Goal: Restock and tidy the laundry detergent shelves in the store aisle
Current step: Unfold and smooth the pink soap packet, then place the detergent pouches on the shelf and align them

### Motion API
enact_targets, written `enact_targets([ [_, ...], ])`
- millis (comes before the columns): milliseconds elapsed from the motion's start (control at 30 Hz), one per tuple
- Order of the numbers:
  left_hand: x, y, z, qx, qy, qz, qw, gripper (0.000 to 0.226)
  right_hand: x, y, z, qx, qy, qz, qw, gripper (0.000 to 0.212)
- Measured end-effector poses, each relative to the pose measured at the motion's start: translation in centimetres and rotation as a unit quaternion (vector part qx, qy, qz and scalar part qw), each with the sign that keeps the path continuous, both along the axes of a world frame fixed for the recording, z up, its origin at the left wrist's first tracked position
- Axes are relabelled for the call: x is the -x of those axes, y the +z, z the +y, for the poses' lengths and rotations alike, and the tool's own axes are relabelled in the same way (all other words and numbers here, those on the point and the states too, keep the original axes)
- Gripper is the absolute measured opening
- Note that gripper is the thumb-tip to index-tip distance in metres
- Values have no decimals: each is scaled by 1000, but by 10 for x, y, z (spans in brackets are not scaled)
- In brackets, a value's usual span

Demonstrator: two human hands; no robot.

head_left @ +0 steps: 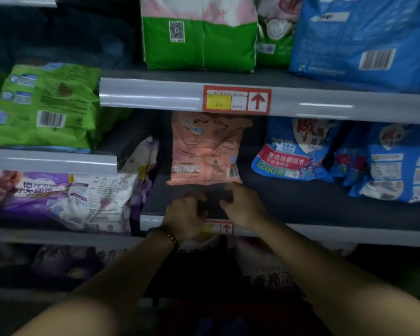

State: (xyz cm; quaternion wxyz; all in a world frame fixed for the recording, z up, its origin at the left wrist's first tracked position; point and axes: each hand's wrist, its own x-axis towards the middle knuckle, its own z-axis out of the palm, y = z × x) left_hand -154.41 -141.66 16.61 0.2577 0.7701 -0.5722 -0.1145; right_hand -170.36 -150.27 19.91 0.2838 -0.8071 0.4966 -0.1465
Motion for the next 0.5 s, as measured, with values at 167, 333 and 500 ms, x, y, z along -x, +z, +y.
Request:
enact_targets([
  [167, 30, -1, 50, 101, -130, -27, 986, 23, 33, 3, 46, 28, 13, -28, 999, 31],
  [333, 63, -24, 111, 167, -186, -34, 968, 12, 75, -19, 95, 46, 40, -47, 997, 6],
  [500, 74, -82, 164, -36, -98, 81, 991, 20, 108, -80, 152, -51, 74, 45, 995, 21],
])
